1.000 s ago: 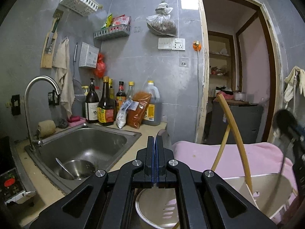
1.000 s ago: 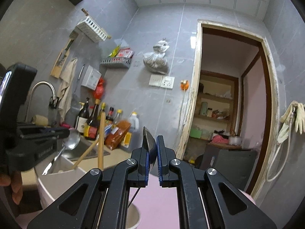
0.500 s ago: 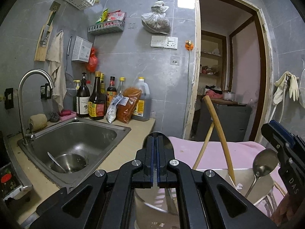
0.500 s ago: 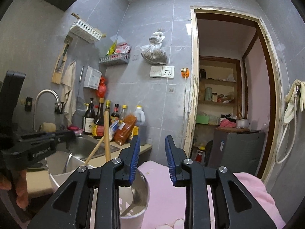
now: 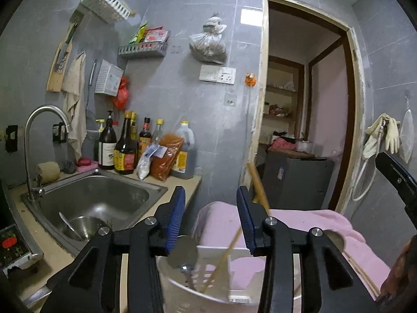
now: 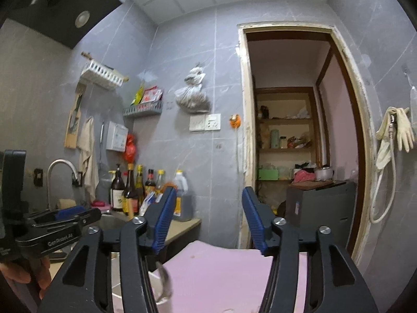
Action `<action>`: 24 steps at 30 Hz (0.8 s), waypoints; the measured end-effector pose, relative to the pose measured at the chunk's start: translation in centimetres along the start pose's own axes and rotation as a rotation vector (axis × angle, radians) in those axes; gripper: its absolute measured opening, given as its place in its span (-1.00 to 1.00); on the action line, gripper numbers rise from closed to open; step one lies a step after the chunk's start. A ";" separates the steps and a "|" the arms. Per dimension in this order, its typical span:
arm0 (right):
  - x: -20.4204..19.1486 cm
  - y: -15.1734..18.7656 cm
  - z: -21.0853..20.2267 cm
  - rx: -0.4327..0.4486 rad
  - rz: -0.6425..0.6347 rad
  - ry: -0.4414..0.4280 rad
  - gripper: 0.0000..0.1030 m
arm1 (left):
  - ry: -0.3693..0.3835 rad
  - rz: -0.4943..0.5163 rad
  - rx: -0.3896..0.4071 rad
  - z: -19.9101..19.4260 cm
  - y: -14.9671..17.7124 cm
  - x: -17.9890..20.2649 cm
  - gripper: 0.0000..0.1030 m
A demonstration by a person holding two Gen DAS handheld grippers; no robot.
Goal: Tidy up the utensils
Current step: 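Lower both spoons into the white caddy and open both tools, then withdraw both tools from the caddy back over the loose utensils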
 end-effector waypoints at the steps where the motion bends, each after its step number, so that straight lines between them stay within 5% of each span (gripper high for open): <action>1: 0.2 -0.3 -0.2 0.002 0.000 0.003 0.06 | 0.009 -0.002 0.003 -0.1 -0.3 0.3 -0.27; 9: 4.7 -2.5 -2.9 0.018 -0.032 0.063 0.80 | 0.142 0.012 0.081 -2.7 -3.1 5.4 0.59; 13: 7.3 -3.3 -4.5 0.012 -0.045 0.093 0.99 | 0.194 0.048 0.114 -3.6 -3.8 9.0 0.96; 24: 13.6 -2.8 -8.1 -0.041 -0.097 0.160 1.00 | 0.296 0.120 0.050 -3.3 -1.2 16.9 0.97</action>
Point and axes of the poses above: each gripper's, at about its wrist camera, not at the fingertips, and z roughly the way its jaws point, x to its right, y to its underside, the point moved 9 cm from there along z, roughly the way its jaws point, and after that the axes turned 13 degrees about z, right-handed, at the moved point
